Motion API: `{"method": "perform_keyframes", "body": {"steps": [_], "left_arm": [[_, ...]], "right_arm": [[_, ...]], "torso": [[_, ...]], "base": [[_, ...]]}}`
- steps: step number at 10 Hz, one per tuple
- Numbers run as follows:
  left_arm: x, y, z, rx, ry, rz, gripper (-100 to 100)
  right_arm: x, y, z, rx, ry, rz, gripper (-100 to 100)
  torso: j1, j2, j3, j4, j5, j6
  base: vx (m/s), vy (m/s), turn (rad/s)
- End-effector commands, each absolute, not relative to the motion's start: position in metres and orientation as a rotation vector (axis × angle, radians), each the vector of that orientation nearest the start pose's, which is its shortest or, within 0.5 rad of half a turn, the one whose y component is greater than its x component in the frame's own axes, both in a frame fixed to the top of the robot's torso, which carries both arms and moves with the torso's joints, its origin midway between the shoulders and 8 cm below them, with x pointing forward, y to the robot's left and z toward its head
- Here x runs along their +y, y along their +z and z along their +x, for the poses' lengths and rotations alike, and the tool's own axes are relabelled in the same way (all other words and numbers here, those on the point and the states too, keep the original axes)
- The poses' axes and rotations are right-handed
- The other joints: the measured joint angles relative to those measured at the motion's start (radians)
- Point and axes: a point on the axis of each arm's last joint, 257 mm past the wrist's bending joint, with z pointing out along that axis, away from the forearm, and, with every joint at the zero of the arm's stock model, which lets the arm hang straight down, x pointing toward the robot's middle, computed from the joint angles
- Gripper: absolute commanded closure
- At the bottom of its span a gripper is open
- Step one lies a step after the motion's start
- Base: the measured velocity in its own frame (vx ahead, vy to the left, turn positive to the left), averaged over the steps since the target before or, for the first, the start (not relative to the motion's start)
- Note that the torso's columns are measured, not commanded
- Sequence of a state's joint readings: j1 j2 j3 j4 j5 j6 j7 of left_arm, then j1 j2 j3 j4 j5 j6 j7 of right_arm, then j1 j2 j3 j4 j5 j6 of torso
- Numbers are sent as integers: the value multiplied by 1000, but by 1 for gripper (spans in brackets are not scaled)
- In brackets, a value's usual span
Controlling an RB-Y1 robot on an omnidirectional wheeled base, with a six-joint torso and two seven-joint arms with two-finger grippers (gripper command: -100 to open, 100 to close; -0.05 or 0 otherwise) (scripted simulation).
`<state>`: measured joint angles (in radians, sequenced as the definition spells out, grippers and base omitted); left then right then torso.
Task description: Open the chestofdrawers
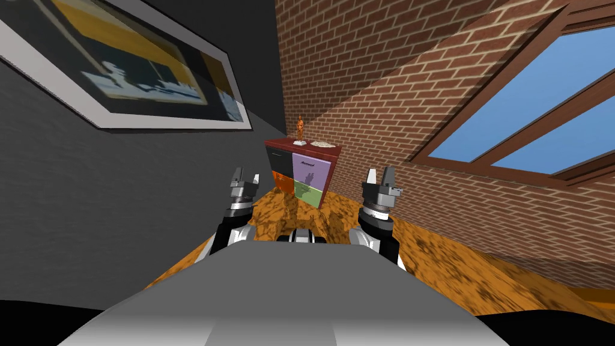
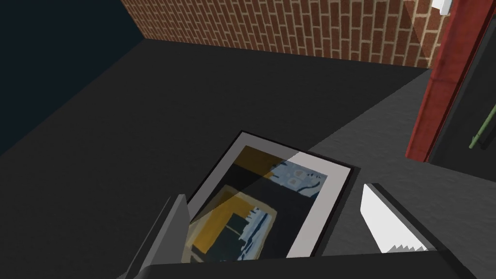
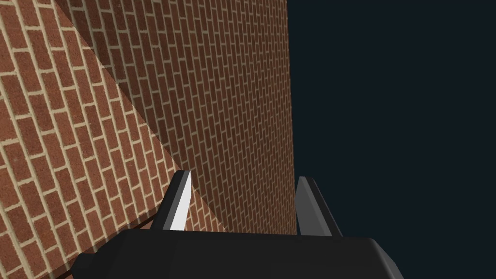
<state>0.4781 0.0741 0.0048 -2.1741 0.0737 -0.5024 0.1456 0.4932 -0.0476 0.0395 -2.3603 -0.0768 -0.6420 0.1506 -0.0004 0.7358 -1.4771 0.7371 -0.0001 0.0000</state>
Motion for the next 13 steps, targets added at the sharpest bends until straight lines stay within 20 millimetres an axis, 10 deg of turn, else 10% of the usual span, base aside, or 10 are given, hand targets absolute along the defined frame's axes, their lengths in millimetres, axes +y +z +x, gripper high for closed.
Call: {"method": "perform_keyframes", "body": {"steps": [1,13], "left_arm": [[276,-33,378,722,-1463,-776,-100],[229,-120,435,902,-1484,-907,-100]], "right_arm": [[-264,84,300,470,1298,452,0],[-264,84,300,470,1298,452,0]], "torso": [[0,1,0,0,0,0],[0,2,1,1,0,0]], "base": [[109,-11,-111],[133,-2,-97]]}}
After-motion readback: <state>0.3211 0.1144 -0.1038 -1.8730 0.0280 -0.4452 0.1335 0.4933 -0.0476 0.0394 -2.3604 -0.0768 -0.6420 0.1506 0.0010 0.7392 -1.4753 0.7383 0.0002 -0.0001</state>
